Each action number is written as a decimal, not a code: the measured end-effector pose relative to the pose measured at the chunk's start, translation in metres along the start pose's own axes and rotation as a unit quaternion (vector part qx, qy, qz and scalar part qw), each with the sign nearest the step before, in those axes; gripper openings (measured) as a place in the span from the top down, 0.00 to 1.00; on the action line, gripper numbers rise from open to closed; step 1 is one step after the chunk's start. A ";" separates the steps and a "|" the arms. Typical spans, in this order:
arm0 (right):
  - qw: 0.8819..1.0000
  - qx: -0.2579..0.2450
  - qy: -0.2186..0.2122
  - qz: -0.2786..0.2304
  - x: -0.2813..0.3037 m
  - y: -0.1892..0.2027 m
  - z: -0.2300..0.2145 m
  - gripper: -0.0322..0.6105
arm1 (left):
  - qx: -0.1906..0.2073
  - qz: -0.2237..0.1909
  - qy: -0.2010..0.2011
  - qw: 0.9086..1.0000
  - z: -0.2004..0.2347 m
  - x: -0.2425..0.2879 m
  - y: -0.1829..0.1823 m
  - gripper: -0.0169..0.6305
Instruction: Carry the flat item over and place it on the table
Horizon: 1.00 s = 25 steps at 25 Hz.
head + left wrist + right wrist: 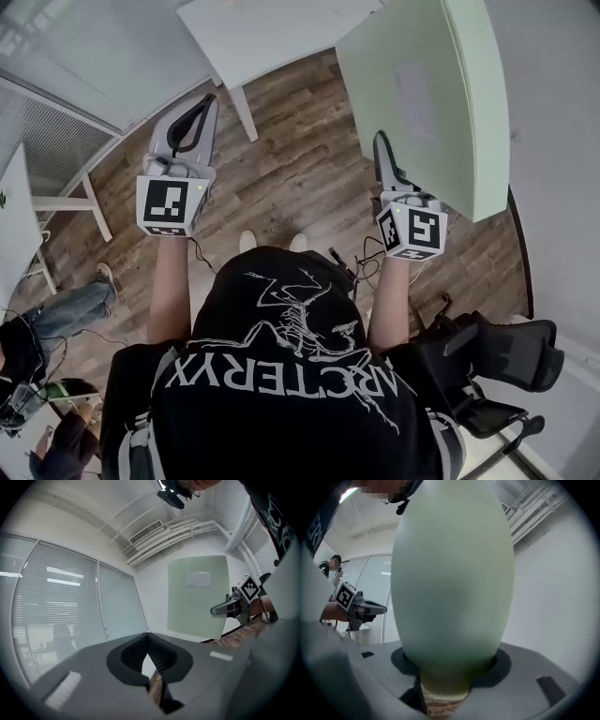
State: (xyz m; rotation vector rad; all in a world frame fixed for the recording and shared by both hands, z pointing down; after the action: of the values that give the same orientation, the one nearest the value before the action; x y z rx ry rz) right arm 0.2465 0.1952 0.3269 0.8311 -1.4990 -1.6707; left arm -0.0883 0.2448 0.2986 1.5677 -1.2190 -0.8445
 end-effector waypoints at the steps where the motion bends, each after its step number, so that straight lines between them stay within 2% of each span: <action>1: 1.000 0.001 -0.002 0.001 0.000 0.003 -0.003 0.54 | 0.000 0.000 -0.001 1.000 -0.004 0.003 -0.001 0.98; 7: 1.000 0.017 -0.025 0.001 0.005 0.012 -0.032 0.54 | -0.025 -0.004 -0.012 1.000 -0.022 0.022 -0.006 0.98; 11: 0.999 0.012 -0.029 0.005 0.021 0.019 -0.052 0.54 | -0.008 0.008 -0.026 1.000 -0.029 0.038 -0.003 0.98; 15: 0.999 0.008 -0.032 0.020 0.045 0.029 -0.057 0.54 | -0.015 0.024 -0.028 0.999 -0.024 0.052 0.010 0.98; 19: 0.999 0.004 -0.037 0.028 0.083 0.033 -0.049 0.54 | -0.018 0.027 -0.022 0.999 -0.002 0.073 0.029 0.98; 23: 0.999 0.013 -0.037 0.030 0.150 0.034 -0.031 0.54 | -0.045 0.016 -0.018 0.999 0.049 0.106 0.049 0.98; 25: 0.999 0.017 -0.036 0.034 0.189 0.034 -0.019 0.54 | -0.039 0.015 -0.011 0.999 0.078 0.124 0.058 0.98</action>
State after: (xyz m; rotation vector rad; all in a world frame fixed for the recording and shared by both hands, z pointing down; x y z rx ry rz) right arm 0.1668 0.0227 0.3595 0.7375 -1.5915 -1.6450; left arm -0.1445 0.1018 0.3330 1.4780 -1.2083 -0.8814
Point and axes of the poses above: the fingertips, and each gripper's own axes: x forward along the fingers, z to its left, y out of its underside, the point moved 8 cm from there along -x, backward along the fingers
